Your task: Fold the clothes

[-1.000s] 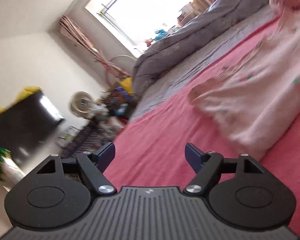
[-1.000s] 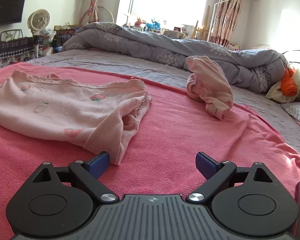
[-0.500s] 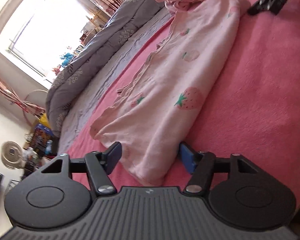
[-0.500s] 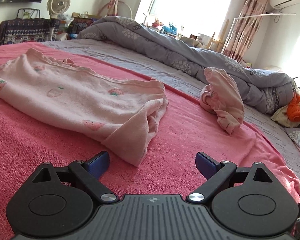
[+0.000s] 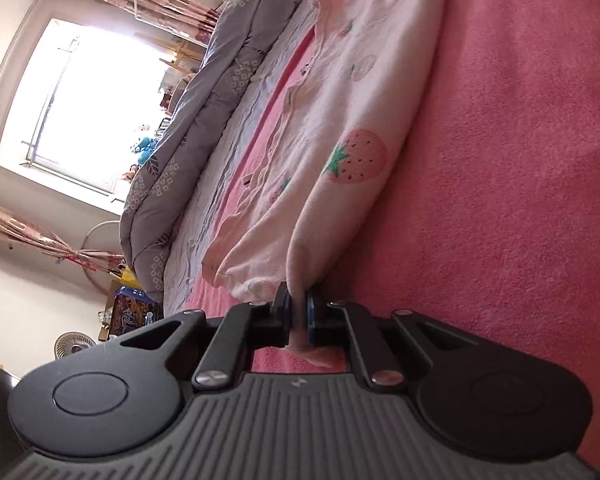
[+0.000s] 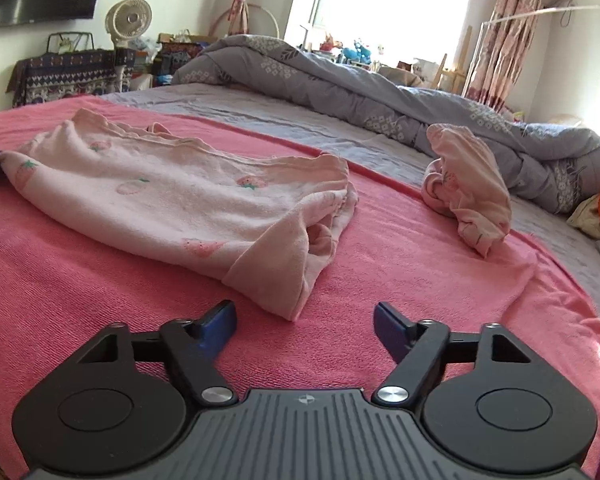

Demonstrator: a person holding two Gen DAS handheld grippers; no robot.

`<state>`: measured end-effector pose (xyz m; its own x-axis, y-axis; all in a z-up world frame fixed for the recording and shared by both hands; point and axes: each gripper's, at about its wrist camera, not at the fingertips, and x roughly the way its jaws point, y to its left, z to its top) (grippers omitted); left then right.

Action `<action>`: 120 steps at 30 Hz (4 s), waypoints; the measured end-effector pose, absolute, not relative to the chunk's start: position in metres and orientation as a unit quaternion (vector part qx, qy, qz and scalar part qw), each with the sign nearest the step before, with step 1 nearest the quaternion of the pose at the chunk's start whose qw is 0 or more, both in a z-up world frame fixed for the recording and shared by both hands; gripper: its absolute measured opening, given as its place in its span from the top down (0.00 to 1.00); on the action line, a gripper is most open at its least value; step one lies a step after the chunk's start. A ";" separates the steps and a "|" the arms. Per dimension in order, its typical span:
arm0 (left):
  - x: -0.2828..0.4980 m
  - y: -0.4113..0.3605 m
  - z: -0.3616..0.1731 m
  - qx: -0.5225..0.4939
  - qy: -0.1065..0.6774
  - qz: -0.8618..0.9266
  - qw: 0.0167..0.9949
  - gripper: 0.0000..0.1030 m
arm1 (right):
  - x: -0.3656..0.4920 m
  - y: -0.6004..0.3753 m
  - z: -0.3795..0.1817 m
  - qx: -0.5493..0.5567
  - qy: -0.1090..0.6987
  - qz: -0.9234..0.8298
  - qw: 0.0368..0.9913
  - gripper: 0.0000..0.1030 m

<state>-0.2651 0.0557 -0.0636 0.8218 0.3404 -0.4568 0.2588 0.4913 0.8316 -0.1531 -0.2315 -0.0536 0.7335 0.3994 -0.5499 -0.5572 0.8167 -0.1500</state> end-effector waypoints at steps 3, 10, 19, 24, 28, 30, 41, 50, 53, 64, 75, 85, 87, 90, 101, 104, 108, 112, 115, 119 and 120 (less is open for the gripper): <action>-0.260 0.056 -0.061 0.504 0.293 0.034 0.812 0.94 | -0.152 -0.223 -0.055 -0.166 0.248 0.265 0.917 0.46; -0.257 0.063 -0.048 0.488 0.294 0.046 0.820 0.93 | -0.148 -0.214 -0.047 -0.165 0.247 0.254 0.920 0.92; -0.260 0.066 -0.062 0.478 0.315 0.042 0.819 0.93 | -0.111 -0.267 -0.043 -0.160 0.263 0.104 0.946 0.94; -0.267 0.057 -0.075 0.496 0.307 0.047 0.811 0.97 | -0.131 -0.282 -0.030 -0.047 0.266 0.234 0.934 0.80; -0.266 0.059 -0.071 0.483 0.310 0.049 0.818 0.97 | -0.133 -0.253 -0.031 0.016 0.277 0.311 0.909 0.23; -0.266 0.061 -0.070 0.476 0.309 0.048 0.822 0.97 | -0.125 -0.239 -0.038 0.003 0.294 0.280 0.914 0.61; -0.272 0.071 -0.058 0.426 0.308 0.035 0.850 0.97 | -0.095 -0.282 -0.046 0.053 0.343 0.210 0.914 0.60; -0.297 0.118 0.005 0.285 0.329 0.074 0.897 0.73 | -0.088 -0.307 -0.006 0.136 0.305 0.244 0.910 0.57; -0.282 0.132 0.040 0.228 0.293 0.074 0.926 0.65 | -0.081 -0.266 0.013 0.069 0.270 0.254 0.926 0.57; -0.166 0.142 -0.023 0.130 0.305 0.043 0.943 0.43 | 0.019 -0.120 -0.053 -0.058 0.321 0.195 0.925 0.61; -0.157 0.210 0.002 0.049 0.272 0.111 0.955 0.19 | 0.026 -0.175 -0.031 -0.017 0.265 0.237 0.935 0.31; -0.144 0.191 -0.011 0.059 0.269 0.104 0.956 0.88 | 0.016 -0.155 -0.045 -0.071 0.272 0.242 0.929 0.86; -0.148 0.191 -0.005 0.049 0.254 0.109 0.960 0.93 | 0.012 -0.158 -0.039 -0.067 0.257 0.244 0.933 0.88; -0.148 0.191 0.005 0.051 0.234 0.120 0.963 0.93 | 0.006 -0.162 -0.024 -0.064 0.232 0.243 0.940 0.89; -0.087 0.209 -0.022 0.069 0.312 0.152 0.935 0.82 | 0.076 -0.146 -0.056 -0.080 0.310 0.189 0.928 0.87; -0.097 0.215 -0.011 0.070 0.298 0.172 0.936 0.51 | 0.080 -0.155 -0.058 -0.062 0.318 0.180 0.929 0.68; -0.115 0.243 0.010 0.093 0.268 0.278 0.918 0.38 | 0.056 -0.179 -0.026 -0.060 0.257 0.158 0.951 0.49; -0.139 0.252 0.030 0.053 0.257 0.315 0.912 0.45 | 0.014 -0.169 -0.004 -0.118 0.231 0.185 0.948 0.49; -0.169 0.199 0.038 0.083 0.253 0.206 0.942 0.42 | -0.026 -0.131 -0.004 -0.205 0.228 0.222 0.926 0.48; -0.189 0.126 0.029 0.125 0.270 0.081 0.951 0.36 | -0.073 -0.085 -0.005 -0.263 0.229 0.291 0.891 0.39; -0.189 0.112 0.024 0.134 0.278 0.064 0.949 0.36 | -0.081 -0.078 -0.006 -0.270 0.229 0.302 0.885 0.37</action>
